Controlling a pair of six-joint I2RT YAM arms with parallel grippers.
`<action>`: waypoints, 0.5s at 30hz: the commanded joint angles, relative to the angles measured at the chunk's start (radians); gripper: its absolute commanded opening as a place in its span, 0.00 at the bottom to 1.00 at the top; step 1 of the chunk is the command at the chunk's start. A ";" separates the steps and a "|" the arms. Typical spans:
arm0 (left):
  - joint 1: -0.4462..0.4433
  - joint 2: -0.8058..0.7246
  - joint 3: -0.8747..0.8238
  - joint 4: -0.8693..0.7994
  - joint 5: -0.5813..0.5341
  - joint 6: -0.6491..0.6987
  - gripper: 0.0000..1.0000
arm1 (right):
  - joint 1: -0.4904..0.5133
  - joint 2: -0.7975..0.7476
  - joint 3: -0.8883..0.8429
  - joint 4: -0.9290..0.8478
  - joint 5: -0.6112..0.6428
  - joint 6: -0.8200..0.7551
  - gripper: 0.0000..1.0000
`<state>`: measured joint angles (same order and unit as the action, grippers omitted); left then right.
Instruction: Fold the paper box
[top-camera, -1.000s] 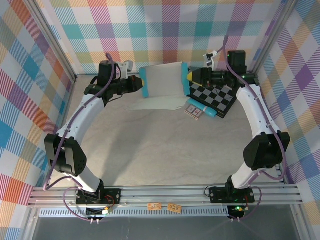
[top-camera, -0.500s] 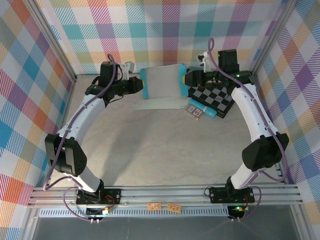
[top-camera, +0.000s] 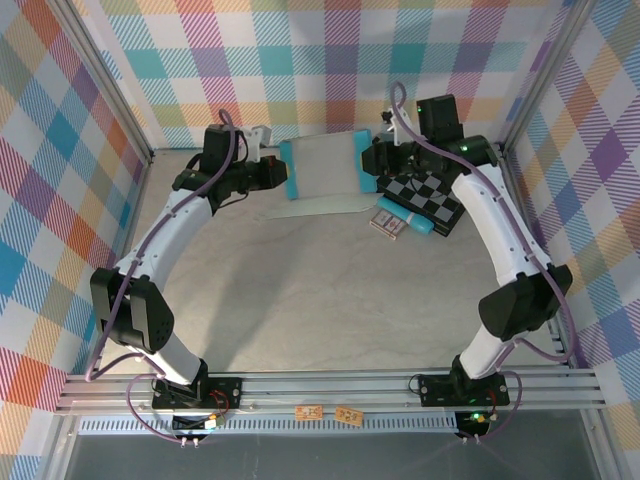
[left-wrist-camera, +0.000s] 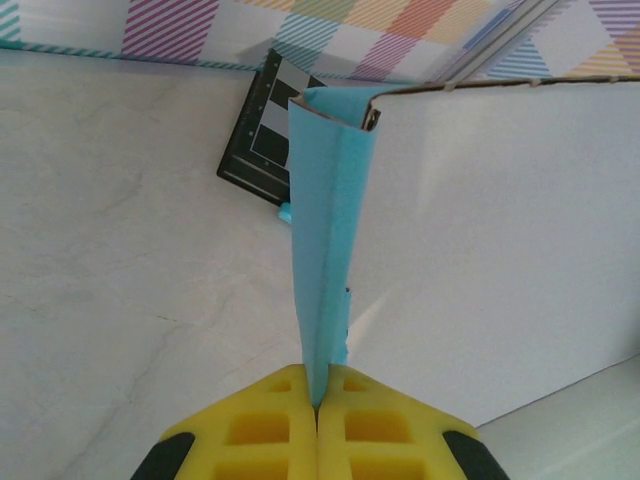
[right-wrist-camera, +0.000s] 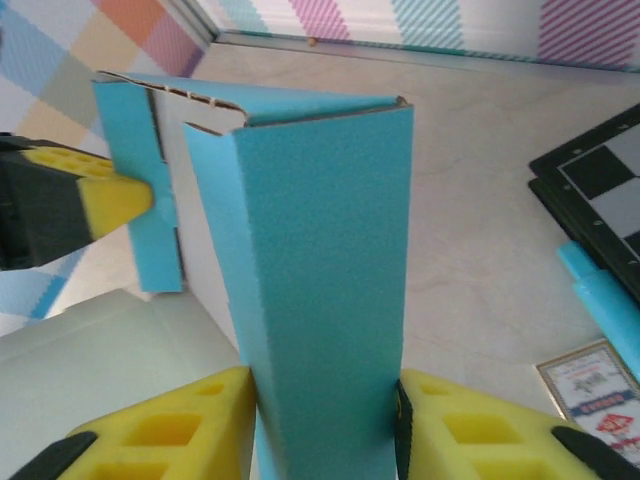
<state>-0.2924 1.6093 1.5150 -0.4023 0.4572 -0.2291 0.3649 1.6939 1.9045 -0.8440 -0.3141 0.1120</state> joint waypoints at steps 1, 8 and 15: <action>-0.050 -0.064 0.028 0.003 0.044 0.034 0.00 | 0.061 0.041 0.032 -0.066 0.164 -0.031 0.37; -0.132 -0.101 0.009 0.000 -0.090 0.069 0.00 | 0.134 0.083 0.072 -0.111 0.411 -0.022 0.24; -0.202 -0.160 -0.027 0.008 -0.210 0.083 0.00 | 0.161 0.051 0.015 -0.061 0.499 -0.021 0.02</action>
<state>-0.4347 1.5070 1.4940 -0.4549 0.1947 -0.1776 0.4732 1.7512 1.9537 -0.9409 0.1741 0.1070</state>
